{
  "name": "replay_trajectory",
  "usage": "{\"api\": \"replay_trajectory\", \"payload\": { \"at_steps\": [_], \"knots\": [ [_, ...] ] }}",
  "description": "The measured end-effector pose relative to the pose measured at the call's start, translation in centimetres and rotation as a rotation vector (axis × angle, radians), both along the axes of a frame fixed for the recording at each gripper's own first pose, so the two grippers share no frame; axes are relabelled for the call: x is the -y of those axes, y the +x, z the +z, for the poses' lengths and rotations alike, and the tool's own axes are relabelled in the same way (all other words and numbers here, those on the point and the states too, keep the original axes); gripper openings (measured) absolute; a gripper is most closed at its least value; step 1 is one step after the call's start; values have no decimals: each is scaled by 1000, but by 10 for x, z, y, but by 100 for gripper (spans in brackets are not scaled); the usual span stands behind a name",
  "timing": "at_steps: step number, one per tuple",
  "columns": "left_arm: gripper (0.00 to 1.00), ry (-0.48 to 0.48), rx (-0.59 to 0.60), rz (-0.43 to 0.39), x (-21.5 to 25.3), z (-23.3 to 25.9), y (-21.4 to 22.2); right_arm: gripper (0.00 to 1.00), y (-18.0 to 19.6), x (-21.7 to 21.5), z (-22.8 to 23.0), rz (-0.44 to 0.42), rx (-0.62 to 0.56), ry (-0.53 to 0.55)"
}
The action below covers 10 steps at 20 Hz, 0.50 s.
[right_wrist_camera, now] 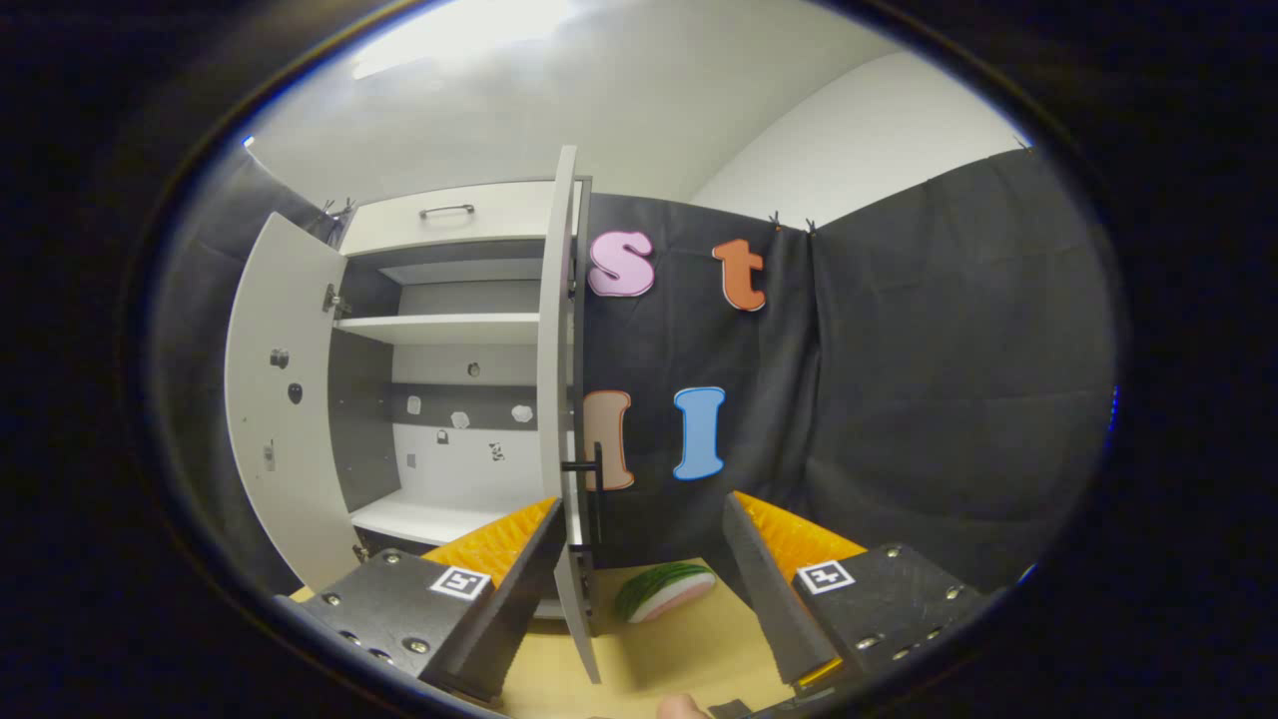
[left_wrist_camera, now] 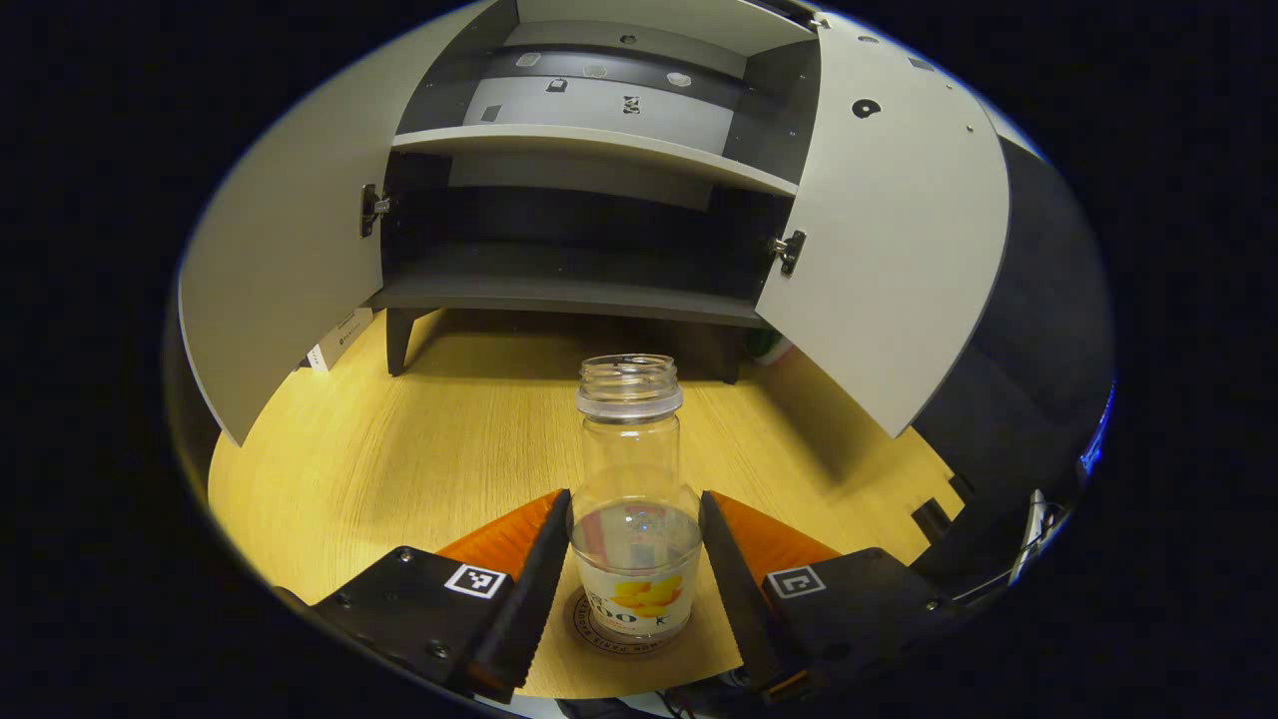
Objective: Grasp the bottle in the cabinet with the left hand and place it on the coaster, then close the right door with the right hand and the left door with the left hand.
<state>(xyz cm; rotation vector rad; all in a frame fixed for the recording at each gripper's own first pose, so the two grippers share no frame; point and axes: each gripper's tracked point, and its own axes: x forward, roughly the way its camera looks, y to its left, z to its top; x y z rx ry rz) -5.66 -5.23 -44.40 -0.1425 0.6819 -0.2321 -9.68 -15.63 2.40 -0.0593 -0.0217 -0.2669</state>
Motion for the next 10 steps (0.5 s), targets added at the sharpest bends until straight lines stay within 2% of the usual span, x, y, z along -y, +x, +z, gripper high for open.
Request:
{"api": "replay_trajectory", "payload": {
  "at_steps": [2, 10],
  "knots": [
    [80, -2, 30, 11, 0, 2, 2, 93, 1, 0, -1, -2, -2, -4],
    [82, 17, 19, 5, 1, 6, -21, 96, 24, -24, -8, 70, -17, -3]
  ]
}}
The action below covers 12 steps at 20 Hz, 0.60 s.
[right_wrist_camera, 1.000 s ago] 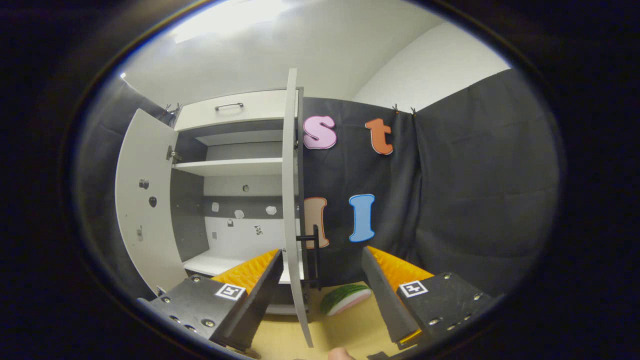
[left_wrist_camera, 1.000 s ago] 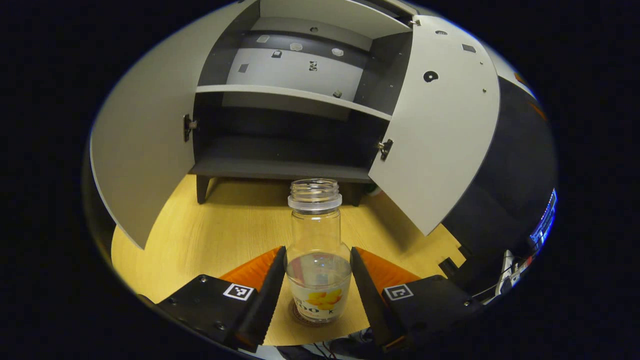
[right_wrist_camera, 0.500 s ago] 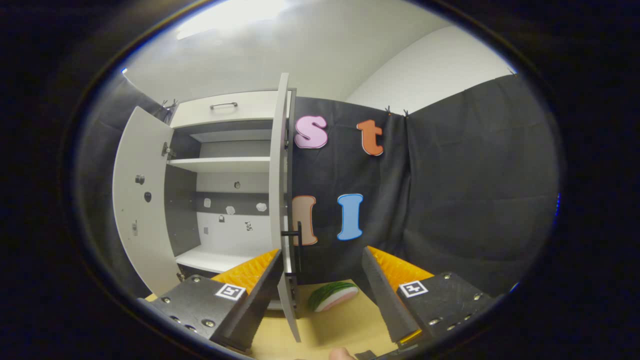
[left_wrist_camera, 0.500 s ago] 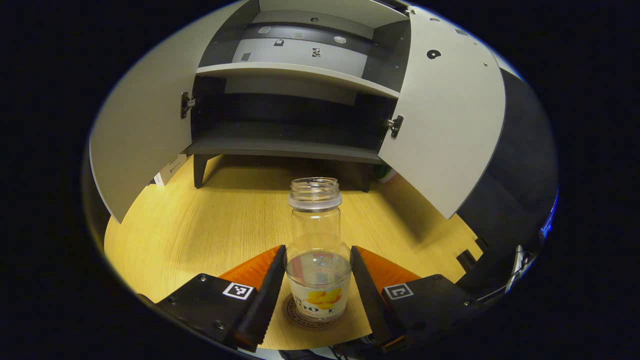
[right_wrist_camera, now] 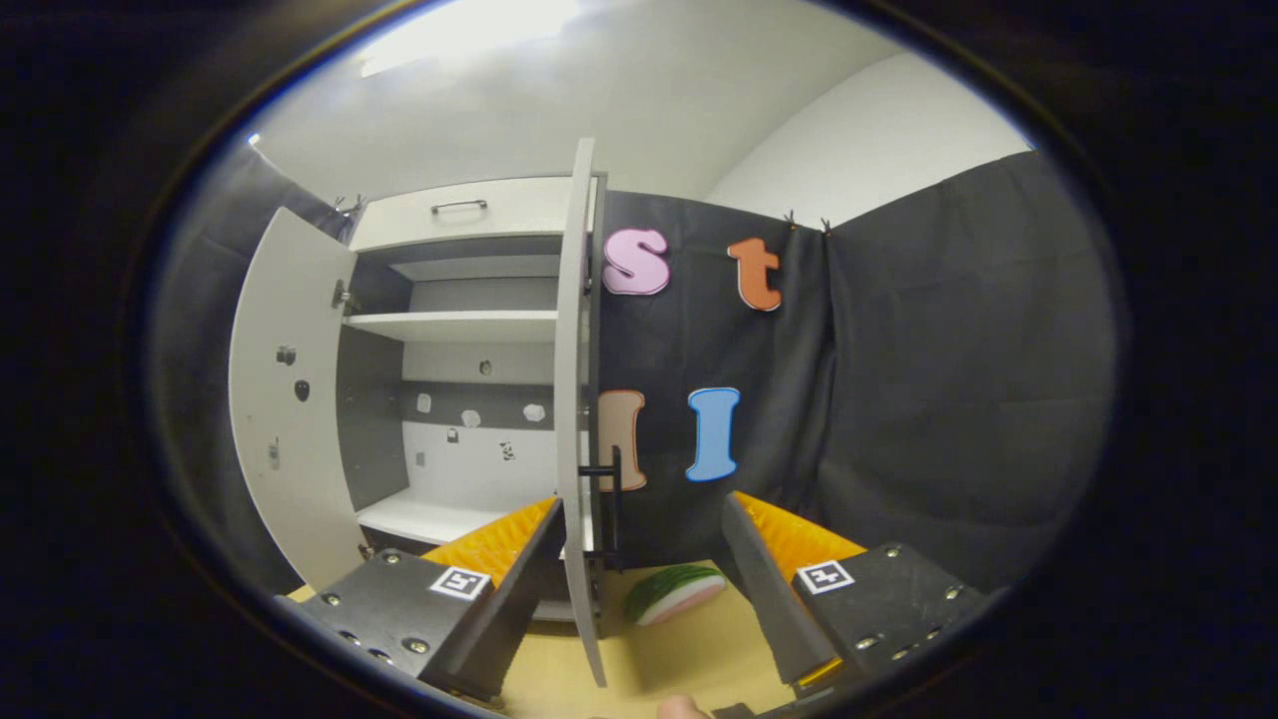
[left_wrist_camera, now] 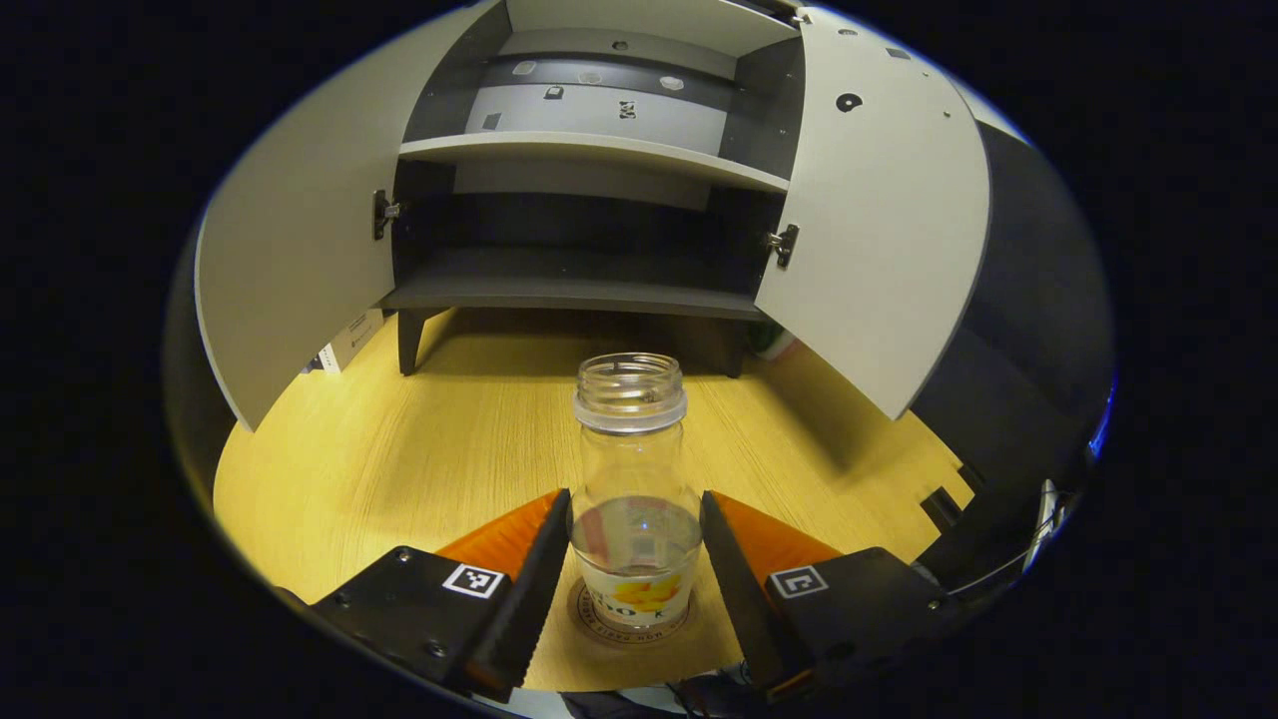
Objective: Grasp the bottle in the cabinet with the left hand and place it on the coaster, then close the right door with the right hand and the left door with the left hand.
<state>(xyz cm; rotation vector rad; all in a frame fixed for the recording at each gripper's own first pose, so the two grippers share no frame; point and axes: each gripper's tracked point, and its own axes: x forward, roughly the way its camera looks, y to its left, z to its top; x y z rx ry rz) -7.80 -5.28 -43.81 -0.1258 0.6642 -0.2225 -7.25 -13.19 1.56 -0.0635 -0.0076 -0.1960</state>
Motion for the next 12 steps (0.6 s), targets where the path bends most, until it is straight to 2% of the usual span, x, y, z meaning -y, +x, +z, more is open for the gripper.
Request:
{"api": "replay_trajectory", "payload": {
  "at_steps": [8, 9, 10, 12],
  "knots": [
    [84, 10, -56, -37, 12, -7, -27, 96, 16, -21, -10, 65, -20, -10],
    [88, 19, -55, -36, 12, -6, -28, 96, 17, -22, -11, 68, -20, -11],
    [85, 25, -55, -37, 13, -6, -30, 96, 17, -22, -11, 69, -19, -12],
    [85, 27, -63, -44, 15, -5, -33, 96, 19, -21, -12, 69, -22, -7]
  ]
}}
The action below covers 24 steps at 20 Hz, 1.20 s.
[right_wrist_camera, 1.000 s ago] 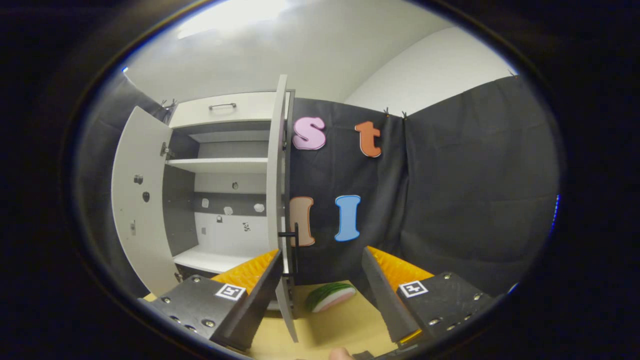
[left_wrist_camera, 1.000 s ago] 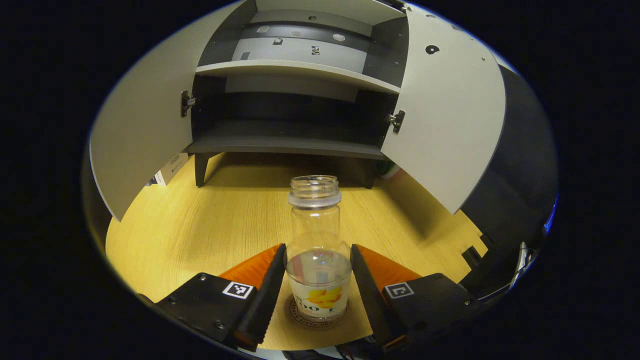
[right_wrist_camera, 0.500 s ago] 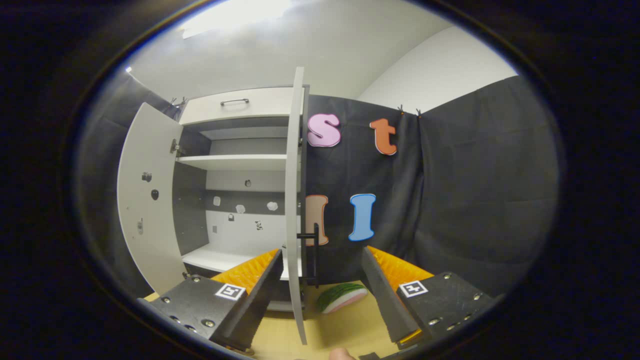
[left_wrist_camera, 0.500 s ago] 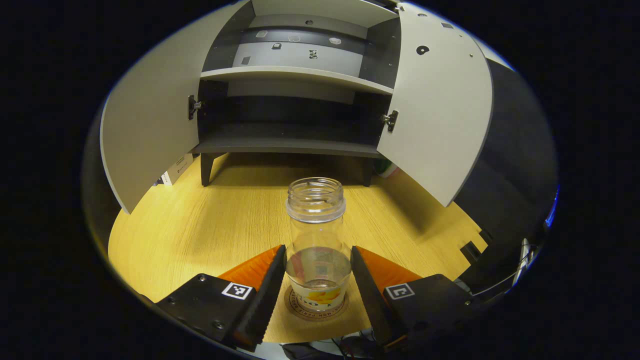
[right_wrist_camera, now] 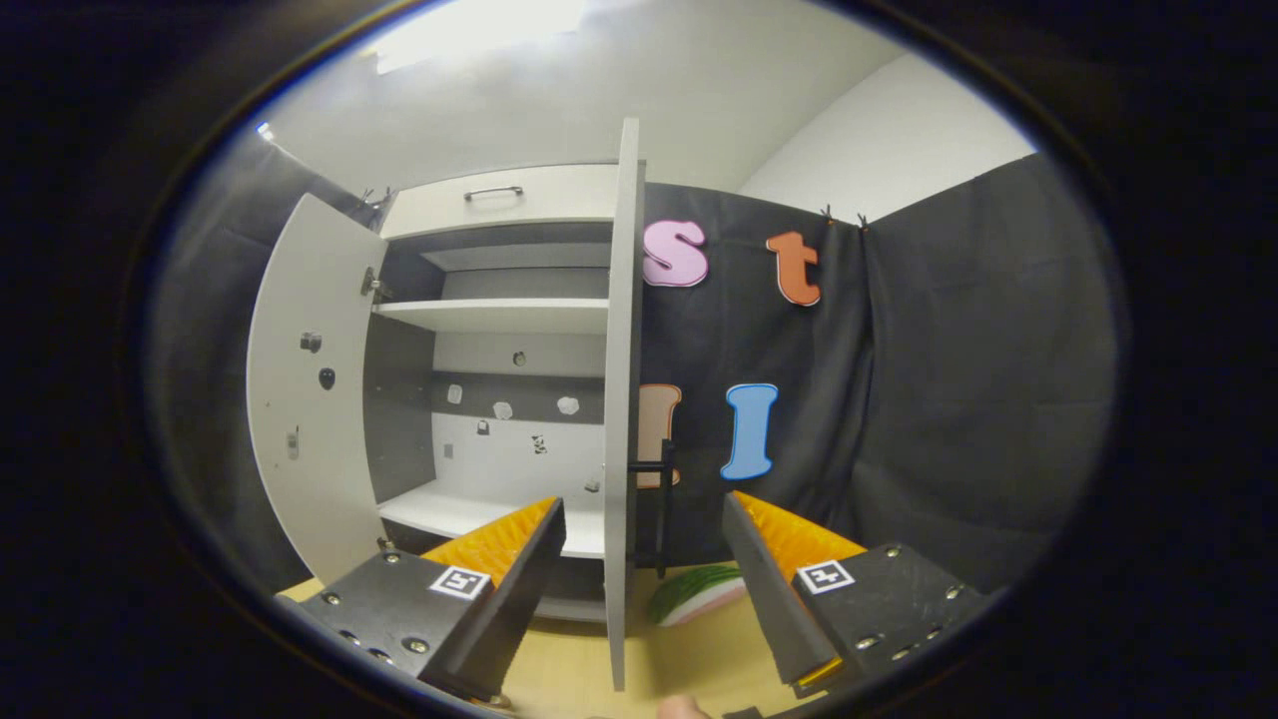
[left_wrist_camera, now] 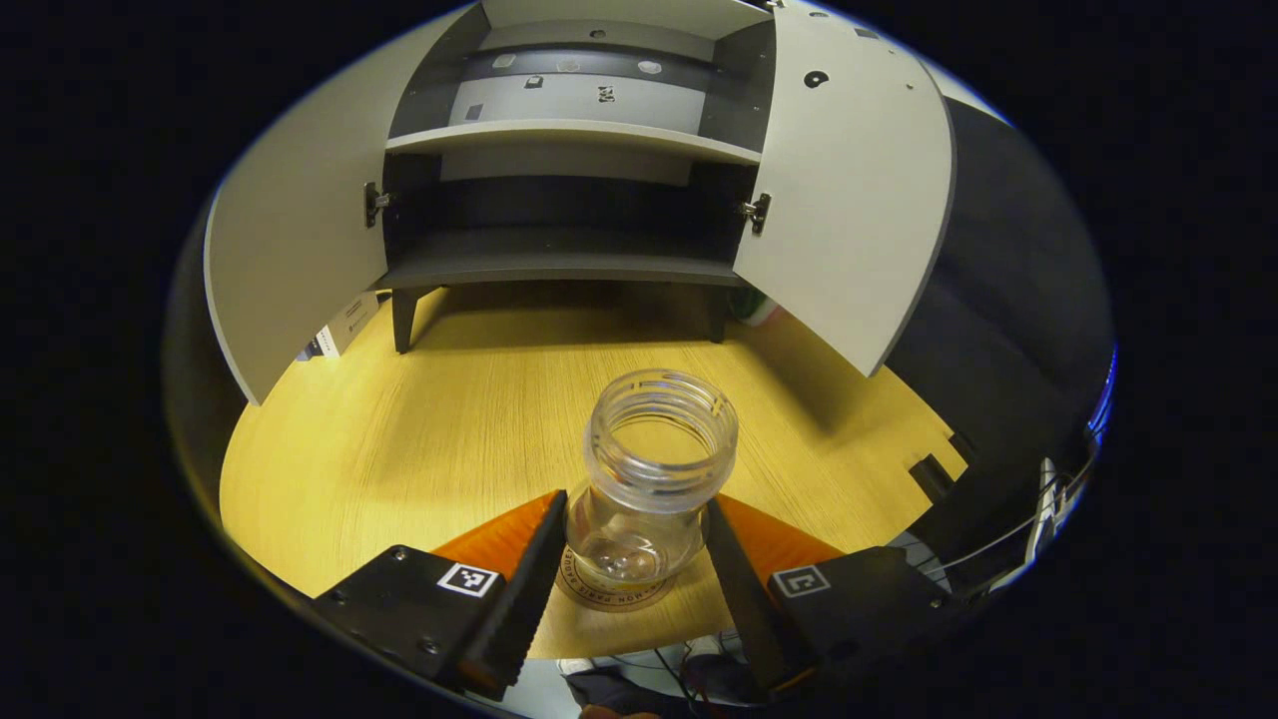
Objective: Grasp the bottle in the cabinet with the left hand and place it on the coaster, then close the right door with the right hand and the left door with the left hand.
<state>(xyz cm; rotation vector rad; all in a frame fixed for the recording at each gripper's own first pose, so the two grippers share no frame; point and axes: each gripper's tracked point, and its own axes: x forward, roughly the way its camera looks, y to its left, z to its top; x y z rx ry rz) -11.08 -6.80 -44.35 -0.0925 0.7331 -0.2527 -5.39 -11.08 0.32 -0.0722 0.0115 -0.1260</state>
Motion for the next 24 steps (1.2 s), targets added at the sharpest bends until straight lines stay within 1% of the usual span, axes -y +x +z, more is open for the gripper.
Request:
{"api": "replay_trajectory", "payload": {
  "at_steps": [3, 11, 24],
  "knots": [
    [85, -2, -1, 4, -1, 6, -2, 96, 1, 4, -3, -5, -5, 6],
    [82, -19, 53, 4, 0, 39, 10, 96, 5, 12, -8, -18, -7, 28],
    [82, -16, 175, -23, 7, 107, 39, 96, 13, 14, -22, -13, -32, 41]
  ]
}}
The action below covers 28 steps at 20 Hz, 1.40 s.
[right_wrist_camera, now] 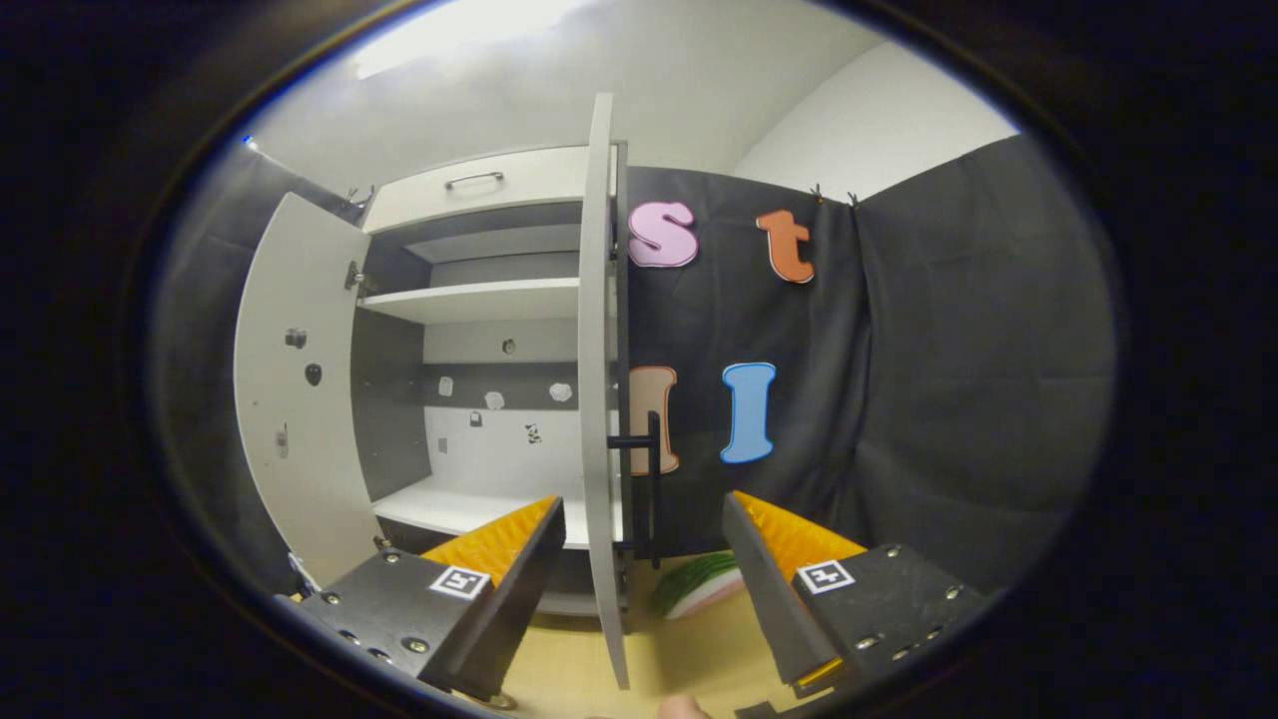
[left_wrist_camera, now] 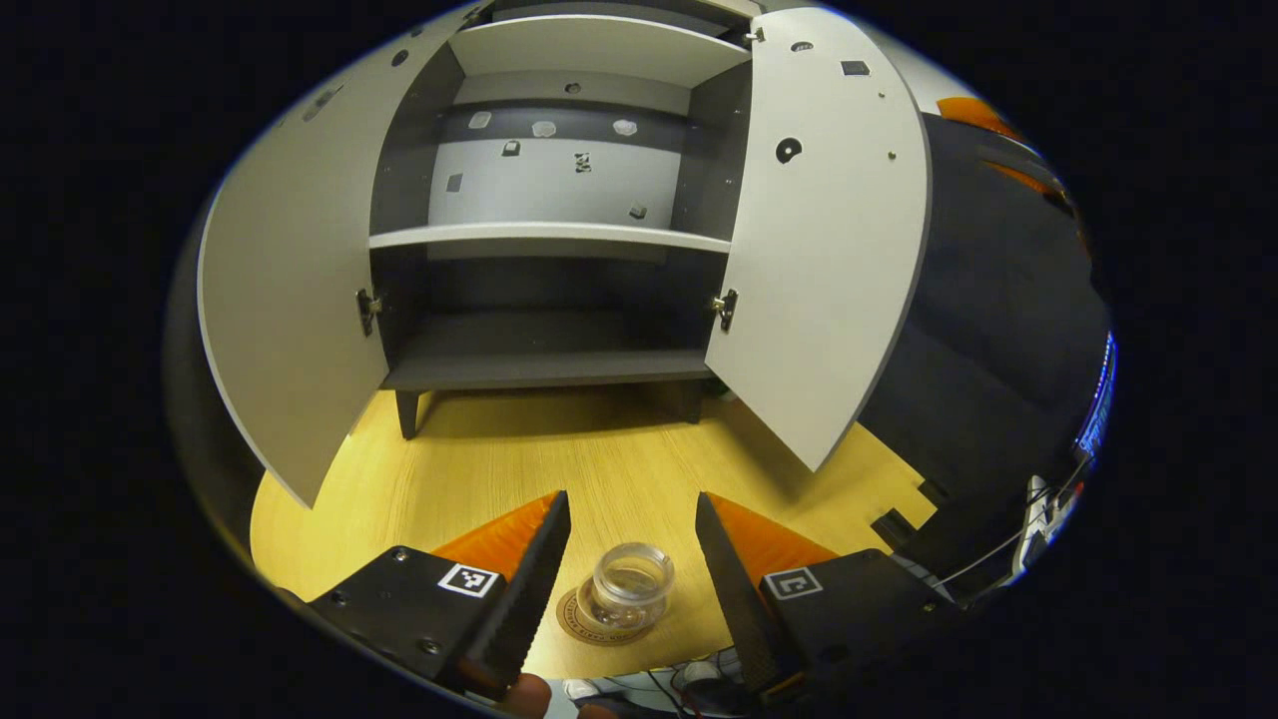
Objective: Grasp the bottle in the cabinet with the left hand and place it on the coaster, then close the right door with the right hand and the left door with the left hand.
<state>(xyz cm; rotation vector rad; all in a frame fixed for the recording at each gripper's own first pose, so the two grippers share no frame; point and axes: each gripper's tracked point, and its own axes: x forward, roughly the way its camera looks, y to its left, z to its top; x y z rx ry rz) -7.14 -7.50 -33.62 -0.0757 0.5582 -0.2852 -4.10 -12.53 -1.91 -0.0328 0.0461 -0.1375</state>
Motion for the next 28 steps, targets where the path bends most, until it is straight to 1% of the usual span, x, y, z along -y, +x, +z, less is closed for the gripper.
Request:
{"api": "replay_trajectory", "payload": {
  "at_steps": [2, 5, 9, 10, 11, 13, 15, 16, 18, 22, 26, 28],
  "knots": [
    [82, 4, 17, 3, 0, 11, 5, 96, 1, -1, -1, 0, 0, 2],
    [81, -19, 70, 9, 1, 40, 15, 96, 1, 3, -2, -10, 1, 4],
    [81, -24, 190, 50, -11, 97, 33, 96, 2, 14, -4, -38, 6, 21],
    [81, -24, 226, 70, -18, 114, 37, 94, 2, 17, -4, -47, 5, 22],
    [81, -21, 254, 96, -25, 130, 41, 96, 2, 21, -5, -58, 6, 20],
    [82, -11, 295, 162, -45, 161, 45, 96, 2, 28, -7, -74, 4, 12],
    [88, -15, 367, 215, -62, 201, 49, 96, 4, 33, -9, -86, 1, 6],
    [94, -12, 403, 239, -71, 216, 49, 96, 6, 34, -8, -92, 4, 6],
    [95, 7, 453, 284, -87, 241, 48, 96, 9, 37, -8, -100, 6, 4],
    [95, 12, 480, 321, -105, 259, 44, 96, 22, 31, -9, -87, 9, 1],
    [95, 13, 456, 347, -117, 247, 35, 96, 27, 31, -14, -109, -1, -4],
    [95, 19, 439, 340, -121, 241, 33, 96, 28, 27, -14, -104, -4, -10]
  ]
}}
